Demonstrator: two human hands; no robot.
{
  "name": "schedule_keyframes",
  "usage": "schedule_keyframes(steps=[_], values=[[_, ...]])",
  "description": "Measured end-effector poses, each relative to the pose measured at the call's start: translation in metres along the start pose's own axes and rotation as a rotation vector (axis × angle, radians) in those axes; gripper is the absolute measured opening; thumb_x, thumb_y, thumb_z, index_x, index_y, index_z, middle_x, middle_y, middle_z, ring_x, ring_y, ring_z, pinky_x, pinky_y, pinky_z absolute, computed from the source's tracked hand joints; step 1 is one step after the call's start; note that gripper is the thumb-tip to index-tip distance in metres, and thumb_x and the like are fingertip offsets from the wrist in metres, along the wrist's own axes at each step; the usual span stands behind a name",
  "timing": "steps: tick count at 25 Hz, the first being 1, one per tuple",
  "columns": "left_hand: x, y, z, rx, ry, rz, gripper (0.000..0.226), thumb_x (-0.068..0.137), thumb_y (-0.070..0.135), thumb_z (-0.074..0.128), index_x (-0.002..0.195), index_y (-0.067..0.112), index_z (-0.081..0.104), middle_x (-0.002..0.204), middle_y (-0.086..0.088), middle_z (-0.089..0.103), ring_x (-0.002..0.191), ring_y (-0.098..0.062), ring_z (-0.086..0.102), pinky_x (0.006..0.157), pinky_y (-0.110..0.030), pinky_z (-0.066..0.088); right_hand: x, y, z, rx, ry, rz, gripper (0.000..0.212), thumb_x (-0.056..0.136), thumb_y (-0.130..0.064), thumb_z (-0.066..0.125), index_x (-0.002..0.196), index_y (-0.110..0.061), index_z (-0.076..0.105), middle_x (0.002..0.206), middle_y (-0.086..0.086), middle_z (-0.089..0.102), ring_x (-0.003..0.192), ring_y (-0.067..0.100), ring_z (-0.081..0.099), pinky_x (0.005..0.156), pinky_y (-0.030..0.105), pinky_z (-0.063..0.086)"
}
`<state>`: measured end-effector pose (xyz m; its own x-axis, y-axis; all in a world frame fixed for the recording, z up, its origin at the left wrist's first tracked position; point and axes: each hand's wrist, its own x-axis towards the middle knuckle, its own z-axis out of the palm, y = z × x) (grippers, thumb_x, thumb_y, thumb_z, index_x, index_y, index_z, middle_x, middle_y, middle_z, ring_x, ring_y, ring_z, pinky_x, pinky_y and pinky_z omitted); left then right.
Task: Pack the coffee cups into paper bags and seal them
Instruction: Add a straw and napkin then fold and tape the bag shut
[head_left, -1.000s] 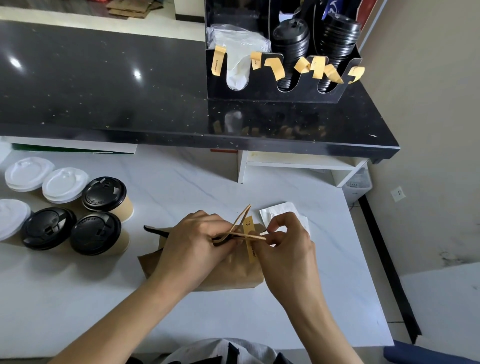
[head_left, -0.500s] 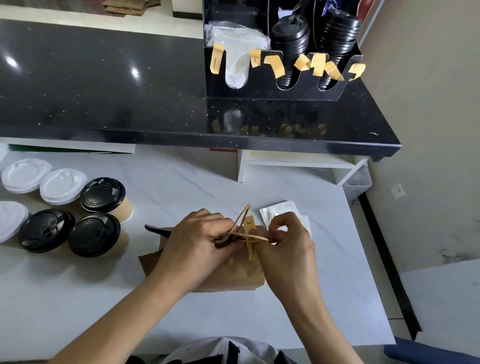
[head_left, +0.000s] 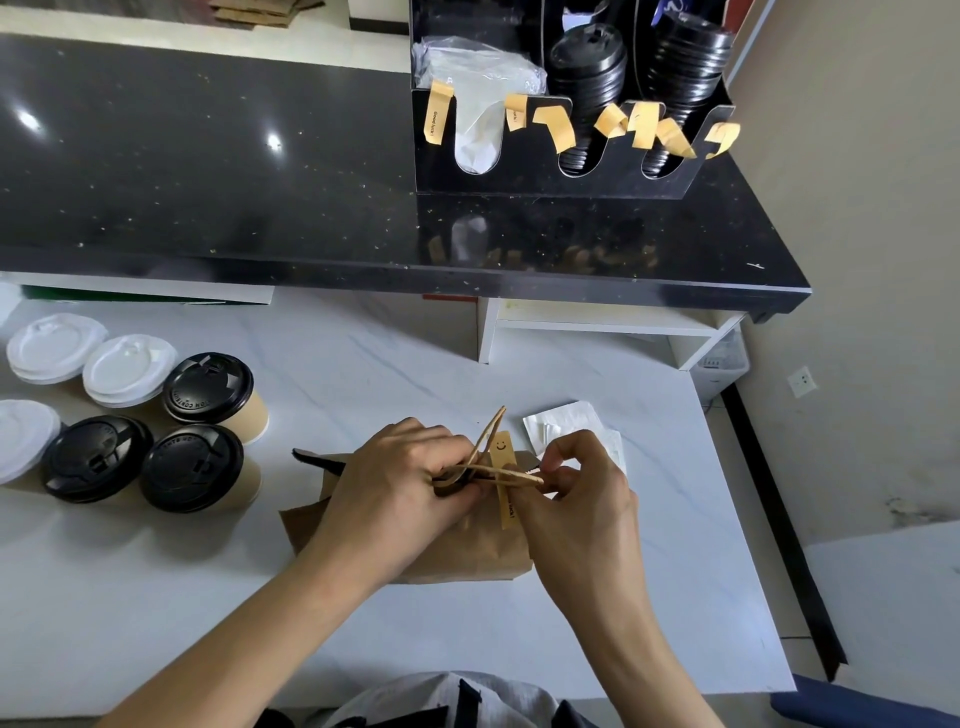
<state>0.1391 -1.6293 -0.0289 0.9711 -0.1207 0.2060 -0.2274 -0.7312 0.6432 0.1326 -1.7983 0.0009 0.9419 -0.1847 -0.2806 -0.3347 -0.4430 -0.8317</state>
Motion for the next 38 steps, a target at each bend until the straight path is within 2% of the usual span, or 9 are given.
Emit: schedule_keyframes(steps=[4,8,12,15,20,28,31,35,38], values=[[-0.001,0.004,-0.002,0.007,0.011,0.005,0.013,0.078,0.041,0.067,0.086,0.032,0.069,0.075,0.013,0.064,0.077,-0.011,0.055,0.068,-0.033,0.047,-0.001,-0.002,0.001,-0.047,0.012,-0.012,0.024,0.083,-0.028,0.074,0.084,-0.029,0.050,0.074,-0.011,0.071,0.070,0.014,0.062,0.053,0.029,0.040],[-0.001,0.008,-0.006,-0.002,0.007,-0.046,0.025,0.076,0.048,0.064,0.096,0.038,0.053,0.079,0.013,0.061,0.080,-0.011,0.058,0.070,-0.034,0.051,0.000,-0.003,0.000,-0.051,-0.001,0.005,0.023,0.080,-0.024,0.072,0.084,-0.029,0.050,0.074,-0.010,0.072,0.066,0.016,0.060,0.053,0.029,0.041],[0.001,0.006,-0.009,-0.026,-0.059,0.007,0.030,0.080,0.044,0.065,0.109,0.042,0.057,0.092,0.017,0.065,0.085,-0.005,0.057,0.074,-0.031,0.048,0.001,-0.002,0.000,-0.068,0.002,-0.011,0.022,0.080,-0.022,0.071,0.083,-0.029,0.050,0.071,-0.012,0.071,0.066,0.014,0.060,0.053,0.031,0.044],[0.003,0.003,-0.013,-0.036,-0.151,0.004,0.034,0.086,0.036,0.069,0.115,0.051,0.057,0.091,0.017,0.063,0.089,-0.005,0.054,0.071,-0.024,0.044,0.001,-0.002,0.001,-0.075,0.003,-0.020,0.023,0.081,-0.023,0.071,0.083,-0.029,0.049,0.071,-0.011,0.071,0.065,0.012,0.060,0.054,0.032,0.046],[0.012,0.002,-0.017,-0.013,-0.291,-0.046,0.021,0.094,0.034,0.068,0.109,0.049,0.070,0.100,0.020,0.060,0.099,-0.001,0.050,0.077,-0.027,0.043,0.000,0.000,0.001,-0.097,-0.002,-0.038,0.024,0.084,-0.030,0.072,0.087,-0.032,0.048,0.075,-0.012,0.072,0.071,0.011,0.063,0.058,0.033,0.050],[0.011,0.004,-0.013,0.032,-0.290,-0.059,0.014,0.095,0.038,0.065,0.105,0.044,0.073,0.097,0.024,0.056,0.099,0.007,0.046,0.071,-0.016,0.033,-0.006,0.007,-0.004,-0.100,-0.039,-0.057,0.025,0.087,-0.038,0.072,0.089,-0.039,0.047,0.076,-0.020,0.073,0.077,-0.004,0.061,0.064,0.033,0.053],[0.010,0.004,-0.013,0.022,-0.276,-0.073,0.013,0.094,0.039,0.065,0.103,0.043,0.074,0.096,0.023,0.058,0.098,0.006,0.047,0.072,-0.014,0.034,-0.006,0.011,-0.005,-0.150,-0.059,-0.111,0.028,0.089,-0.041,0.072,0.100,-0.042,0.047,0.073,-0.024,0.071,0.078,-0.002,0.061,0.065,0.031,0.051],[0.010,0.004,-0.014,-0.002,-0.270,-0.093,0.012,0.093,0.038,0.068,0.101,0.044,0.074,0.099,0.023,0.059,0.101,0.003,0.049,0.075,-0.016,0.038,-0.003,0.023,-0.006,-0.321,-0.073,-0.185,0.048,0.087,-0.048,0.070,0.127,-0.051,0.045,0.060,-0.011,0.062,0.073,0.011,0.062,0.062,0.032,0.047],[0.009,0.005,-0.014,0.001,-0.266,-0.096,0.008,0.092,0.036,0.069,0.096,0.043,0.072,0.099,0.023,0.059,0.100,0.003,0.049,0.075,-0.016,0.038,0.002,0.028,-0.010,-0.338,-0.074,-0.249,0.044,0.084,-0.045,0.073,0.123,-0.050,0.052,0.067,-0.011,0.060,0.072,0.005,0.060,0.061,0.027,0.045]])
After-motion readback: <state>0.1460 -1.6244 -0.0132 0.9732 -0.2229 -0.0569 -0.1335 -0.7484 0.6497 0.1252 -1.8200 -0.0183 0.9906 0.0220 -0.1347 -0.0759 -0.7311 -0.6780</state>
